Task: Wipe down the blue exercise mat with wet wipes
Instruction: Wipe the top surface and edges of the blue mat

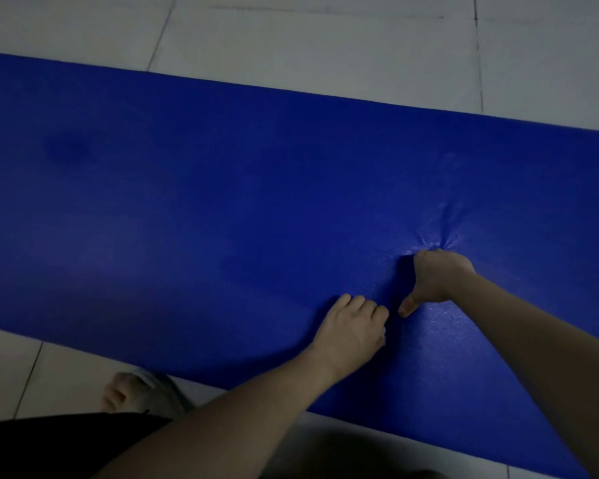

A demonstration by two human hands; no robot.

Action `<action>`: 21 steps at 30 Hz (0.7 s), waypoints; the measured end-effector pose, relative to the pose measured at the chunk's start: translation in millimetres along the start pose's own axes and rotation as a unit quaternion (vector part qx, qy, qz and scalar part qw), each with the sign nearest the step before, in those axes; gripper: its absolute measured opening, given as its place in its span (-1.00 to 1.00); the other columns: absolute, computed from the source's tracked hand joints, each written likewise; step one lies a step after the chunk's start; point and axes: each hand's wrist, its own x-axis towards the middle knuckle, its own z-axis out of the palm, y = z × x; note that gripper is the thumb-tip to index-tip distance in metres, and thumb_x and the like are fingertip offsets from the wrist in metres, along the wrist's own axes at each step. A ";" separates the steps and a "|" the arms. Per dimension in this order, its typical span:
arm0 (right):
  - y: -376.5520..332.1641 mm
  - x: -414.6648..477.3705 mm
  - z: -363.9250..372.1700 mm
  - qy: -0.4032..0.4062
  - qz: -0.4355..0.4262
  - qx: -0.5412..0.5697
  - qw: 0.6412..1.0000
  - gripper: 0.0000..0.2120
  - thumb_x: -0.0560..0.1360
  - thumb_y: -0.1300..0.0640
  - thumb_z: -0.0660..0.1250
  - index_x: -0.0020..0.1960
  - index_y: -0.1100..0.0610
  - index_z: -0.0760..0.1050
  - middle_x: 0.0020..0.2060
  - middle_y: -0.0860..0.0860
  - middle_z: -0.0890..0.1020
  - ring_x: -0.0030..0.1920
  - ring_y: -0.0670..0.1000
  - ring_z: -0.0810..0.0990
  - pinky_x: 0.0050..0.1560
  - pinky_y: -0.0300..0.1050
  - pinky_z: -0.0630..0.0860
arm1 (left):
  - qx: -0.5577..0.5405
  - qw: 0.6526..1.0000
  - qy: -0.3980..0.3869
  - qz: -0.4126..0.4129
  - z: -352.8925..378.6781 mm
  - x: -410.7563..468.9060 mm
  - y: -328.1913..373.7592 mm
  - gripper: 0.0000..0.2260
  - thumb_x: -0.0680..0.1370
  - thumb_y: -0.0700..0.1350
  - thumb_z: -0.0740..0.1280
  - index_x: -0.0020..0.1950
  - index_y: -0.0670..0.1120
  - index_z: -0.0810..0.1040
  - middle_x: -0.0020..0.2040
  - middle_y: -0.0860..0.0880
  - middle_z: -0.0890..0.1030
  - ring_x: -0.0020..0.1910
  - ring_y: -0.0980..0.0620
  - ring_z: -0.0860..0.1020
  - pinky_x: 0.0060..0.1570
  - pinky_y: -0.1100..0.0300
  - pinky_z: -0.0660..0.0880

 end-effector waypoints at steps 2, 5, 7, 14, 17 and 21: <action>0.8 -3.4 3.6 -0.006 0.009 0.023 1.000 0.01 0.07 -0.44 0.58 0.31 0.10 0.35 0.22 0.07 0.43 0.18 0.11 0.52 0.13 0.05 0.56 | 0.016 1.000 -0.012 0.025 -6.4 1.9 -8.3 -0.85 0.48 0.01 0.41 -0.13 -0.05 0.55 -0.27 0.02 0.55 -0.27 0.02 0.47 -0.15 0.13 0.40; 0.5 -14.0 17.2 -0.004 0.028 0.095 0.995 0.06 0.18 -0.32 0.61 0.45 0.16 0.23 0.41 0.16 0.22 0.24 0.19 0.51 0.13 0.09 0.56 | 0.047 0.997 -0.062 0.026 -14.3 -3.1 -21.6 -0.79 0.44 0.06 0.47 -0.14 -0.04 0.55 -0.30 0.02 0.54 -0.31 0.03 0.48 -0.15 0.13 0.41; -0.6 -24.0 29.8 0.018 0.034 0.168 0.985 -0.10 0.27 -0.18 0.63 0.38 0.16 0.26 0.39 0.17 0.19 0.12 0.20 0.54 0.05 0.06 0.56 | 0.070 0.993 -0.099 0.005 -23.9 -10.0 -34.1 -0.73 0.40 0.11 0.52 -0.17 -0.03 0.54 -0.32 0.03 0.54 -0.34 0.05 0.48 -0.20 0.15 0.41; -28.1 -66.9 68.0 -0.023 0.048 0.205 0.977 -0.01 0.29 -0.27 0.57 0.45 0.17 0.16 0.37 0.18 0.29 0.02 0.17 0.59 0.00 0.07 0.63 | -0.005 0.978 -0.153 -0.138 -74.7 -32.4 -61.9 -0.85 0.44 -0.02 0.54 -0.14 -0.01 0.60 -0.21 0.06 0.62 -0.17 0.06 0.55 -0.31 0.18 0.38; -42.4 -79.6 79.6 -0.041 0.054 0.193 0.979 0.17 0.22 -0.26 0.61 0.53 0.15 0.00 0.39 0.18 0.29 0.06 0.18 0.61 0.03 0.08 0.64 | -0.061 0.966 -0.169 -0.186 -91.9 -49.6 -89.1 -0.89 0.55 -0.14 0.35 -0.03 0.00 0.67 -0.03 0.03 0.60 0.02 0.00 0.51 -0.07 0.08 0.50; -47.4 -74.7 82.9 -0.044 0.048 0.183 0.981 0.16 0.15 -0.24 0.65 0.49 0.14 0.07 0.39 0.18 0.30 0.20 0.20 0.55 0.12 0.10 0.62 | -0.008 0.949 -0.184 -0.254 -116.0 -78.6 -140.6 -0.86 0.46 -0.06 0.44 -0.29 0.04 0.56 -0.01 0.00 0.48 -0.01 -0.04 0.49 -0.04 0.01 0.50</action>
